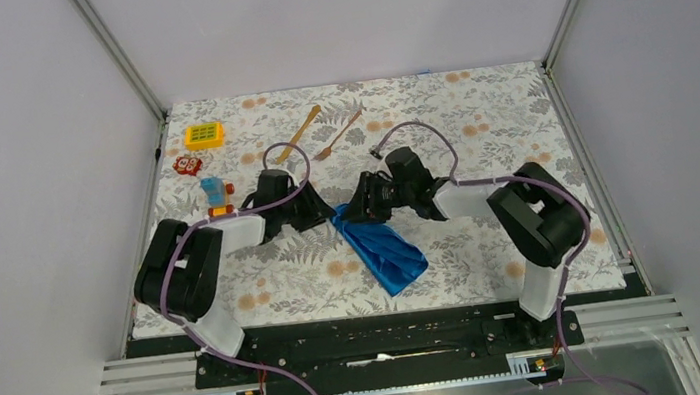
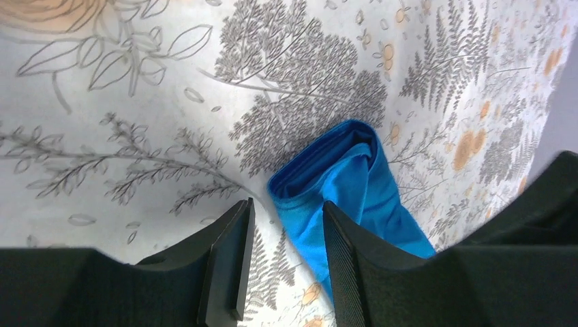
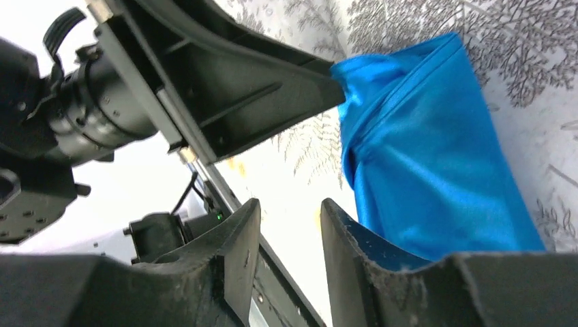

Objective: Fold the napkin into a case and place the utensils inside
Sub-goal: Grasp the top corner of the smaller rectangle folded napkin from the folded napkin, then smooth out the smaller rectangle-folded napkin at the center of the board.

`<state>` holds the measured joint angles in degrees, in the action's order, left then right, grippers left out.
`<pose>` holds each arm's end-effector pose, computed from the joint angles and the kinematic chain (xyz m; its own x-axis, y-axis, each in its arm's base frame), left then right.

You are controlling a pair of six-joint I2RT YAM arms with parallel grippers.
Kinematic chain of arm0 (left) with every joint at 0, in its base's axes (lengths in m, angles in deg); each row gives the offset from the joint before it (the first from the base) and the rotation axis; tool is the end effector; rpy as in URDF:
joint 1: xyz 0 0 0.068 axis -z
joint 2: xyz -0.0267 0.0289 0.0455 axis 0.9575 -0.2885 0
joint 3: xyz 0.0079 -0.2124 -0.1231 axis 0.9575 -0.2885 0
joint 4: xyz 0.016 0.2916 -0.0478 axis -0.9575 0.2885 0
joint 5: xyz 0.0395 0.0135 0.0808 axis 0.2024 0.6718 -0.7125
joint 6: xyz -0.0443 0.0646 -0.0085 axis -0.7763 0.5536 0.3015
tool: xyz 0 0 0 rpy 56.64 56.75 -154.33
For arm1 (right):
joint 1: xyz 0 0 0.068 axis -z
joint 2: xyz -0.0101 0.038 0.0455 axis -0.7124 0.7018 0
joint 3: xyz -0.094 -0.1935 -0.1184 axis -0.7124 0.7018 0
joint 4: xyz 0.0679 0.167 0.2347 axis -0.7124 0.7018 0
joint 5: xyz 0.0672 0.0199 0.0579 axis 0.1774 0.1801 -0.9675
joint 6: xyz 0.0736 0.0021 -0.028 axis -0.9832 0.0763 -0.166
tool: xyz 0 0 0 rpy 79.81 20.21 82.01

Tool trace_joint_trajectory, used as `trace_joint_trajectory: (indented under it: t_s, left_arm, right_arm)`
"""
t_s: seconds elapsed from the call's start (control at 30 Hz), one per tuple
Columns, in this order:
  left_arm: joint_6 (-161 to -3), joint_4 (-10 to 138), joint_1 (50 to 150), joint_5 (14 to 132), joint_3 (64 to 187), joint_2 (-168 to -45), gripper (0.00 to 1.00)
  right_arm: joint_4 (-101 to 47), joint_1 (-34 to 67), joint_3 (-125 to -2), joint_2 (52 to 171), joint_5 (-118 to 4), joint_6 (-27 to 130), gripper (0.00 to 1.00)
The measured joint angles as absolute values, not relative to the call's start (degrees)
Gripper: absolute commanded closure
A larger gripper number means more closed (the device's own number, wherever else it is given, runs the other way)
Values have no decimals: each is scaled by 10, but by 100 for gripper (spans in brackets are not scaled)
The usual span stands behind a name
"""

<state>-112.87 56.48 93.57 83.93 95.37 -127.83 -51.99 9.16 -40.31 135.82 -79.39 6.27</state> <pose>0.3283 -0.1456 0.0588 -0.8552 -0.3630 -0.3700 -0.0377 0.7555 -0.6541 0.3160 0.2742 0.0882 -0.9239 0.1655 -0.3450 -0.2262 0.4911 0.8412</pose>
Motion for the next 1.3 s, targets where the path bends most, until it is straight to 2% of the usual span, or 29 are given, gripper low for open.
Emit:
trace_joint_trajectory:
  t_s: [0.2,0.37,0.43,0.7,0.87,1.1,1.3]
  left_arm:
    - [-1129,602,936,838,913,-1223,50]
    - [-1149,604,961,866,868,-1185,49]
    - [-1162,595,988,876,859,-1182,49]
    - [-1251,507,1065,887,789,-1158,50]
    - [-1294,478,1069,884,767,-1153,54]
    - [-1335,444,1080,883,749,-1156,52]
    - [-1356,422,1083,883,742,-1160,51]
  right_arm:
    - [-385,92,-406,1282,-791,159,39]
    - [-181,91,-442,1221,-699,339,22]
    - [-131,86,-448,1197,-656,390,18]
    - [-33,-3,-448,1146,-512,502,19]
    - [-24,-54,-449,1165,-436,524,25]
    - [-24,-108,-451,1199,-375,528,22]
    - [-25,-152,-456,1235,-319,532,25]
